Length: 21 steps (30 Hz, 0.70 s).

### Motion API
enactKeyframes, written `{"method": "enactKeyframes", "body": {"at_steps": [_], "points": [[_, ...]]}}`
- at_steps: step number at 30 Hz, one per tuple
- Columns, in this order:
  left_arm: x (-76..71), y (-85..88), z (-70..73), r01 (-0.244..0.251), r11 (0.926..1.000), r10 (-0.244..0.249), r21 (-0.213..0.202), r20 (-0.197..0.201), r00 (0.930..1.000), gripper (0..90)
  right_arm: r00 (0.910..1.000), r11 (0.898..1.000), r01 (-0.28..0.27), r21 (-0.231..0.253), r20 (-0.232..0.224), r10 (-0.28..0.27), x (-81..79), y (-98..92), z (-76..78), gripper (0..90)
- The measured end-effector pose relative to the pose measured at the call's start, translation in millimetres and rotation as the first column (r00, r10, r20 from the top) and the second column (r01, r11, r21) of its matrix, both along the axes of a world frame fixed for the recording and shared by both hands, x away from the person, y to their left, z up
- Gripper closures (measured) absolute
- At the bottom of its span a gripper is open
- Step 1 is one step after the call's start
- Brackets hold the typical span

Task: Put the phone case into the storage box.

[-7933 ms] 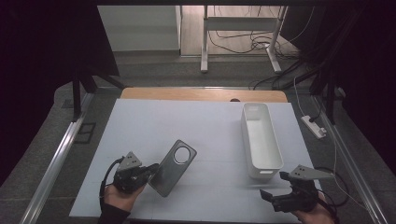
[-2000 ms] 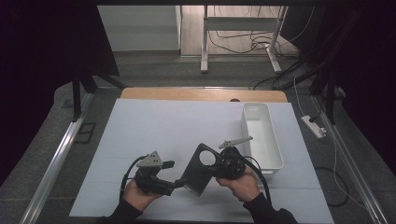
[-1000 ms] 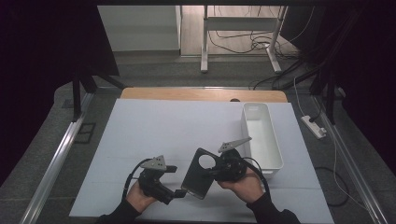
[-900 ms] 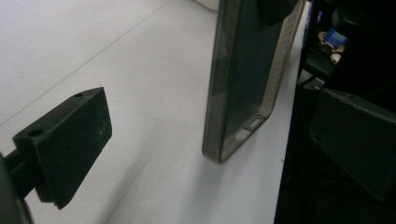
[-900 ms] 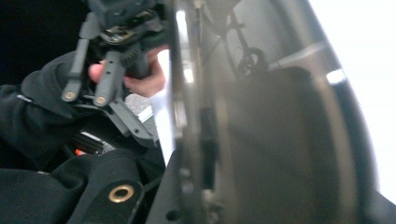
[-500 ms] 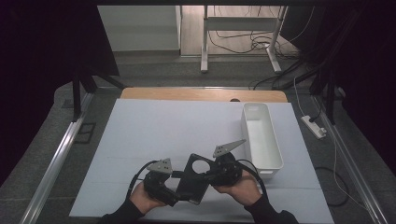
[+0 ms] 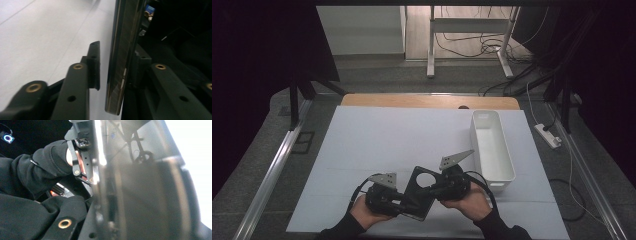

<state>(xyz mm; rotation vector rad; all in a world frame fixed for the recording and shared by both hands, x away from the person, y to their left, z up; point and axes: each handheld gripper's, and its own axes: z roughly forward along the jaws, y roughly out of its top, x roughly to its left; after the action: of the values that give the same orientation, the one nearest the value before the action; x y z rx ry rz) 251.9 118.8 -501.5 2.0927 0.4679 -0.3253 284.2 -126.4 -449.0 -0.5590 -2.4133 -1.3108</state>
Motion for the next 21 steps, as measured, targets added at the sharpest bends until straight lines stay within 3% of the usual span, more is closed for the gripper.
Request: {"method": "enactKeyframes", "body": {"at_steps": [8, 14, 19, 20, 21], "points": [[2.3, -0.7, -1.2, 0.064, 0.9978, -0.064, -0.016, -0.036, 0.9973, 81.6, 0.9995, 0.999, -0.030, 0.011, 0.003, 0.030, -0.4, 0.7, -0.7, 85.2], [1.0, -1.9, 2.1, 0.072, 0.9974, -0.072, -0.001, -0.014, 0.9973, 84.9, 0.9990, 0.999, -0.042, 0.027, -0.010, 0.043, 1.2, -0.2, -1.6, 82.7], [0.3, -2.3, 5.1, 0.032, 0.9992, -0.032, 0.025, 0.008, 0.9995, 85.1, 0.9999, 1.000, -0.013, 0.018, 0.001, 0.013, 2.1, -0.8, -1.9, 74.7], [0.6, -0.8, 5.8, 0.010, 0.9993, -0.010, 0.036, 0.017, 0.9998, 85.1, 0.9997, 1.000, 0.016, 0.019, 0.020, -0.016, 2.5, -1.1, -0.9, 62.0], [0.7, -0.1, 5.9, -0.003, 0.9990, 0.002, 0.044, 0.021, 0.9998, 85.1, 0.9987, 0.999, 0.034, 0.012, 0.037, -0.034, 2.6, -1.3, -0.4, 58.9]]}}
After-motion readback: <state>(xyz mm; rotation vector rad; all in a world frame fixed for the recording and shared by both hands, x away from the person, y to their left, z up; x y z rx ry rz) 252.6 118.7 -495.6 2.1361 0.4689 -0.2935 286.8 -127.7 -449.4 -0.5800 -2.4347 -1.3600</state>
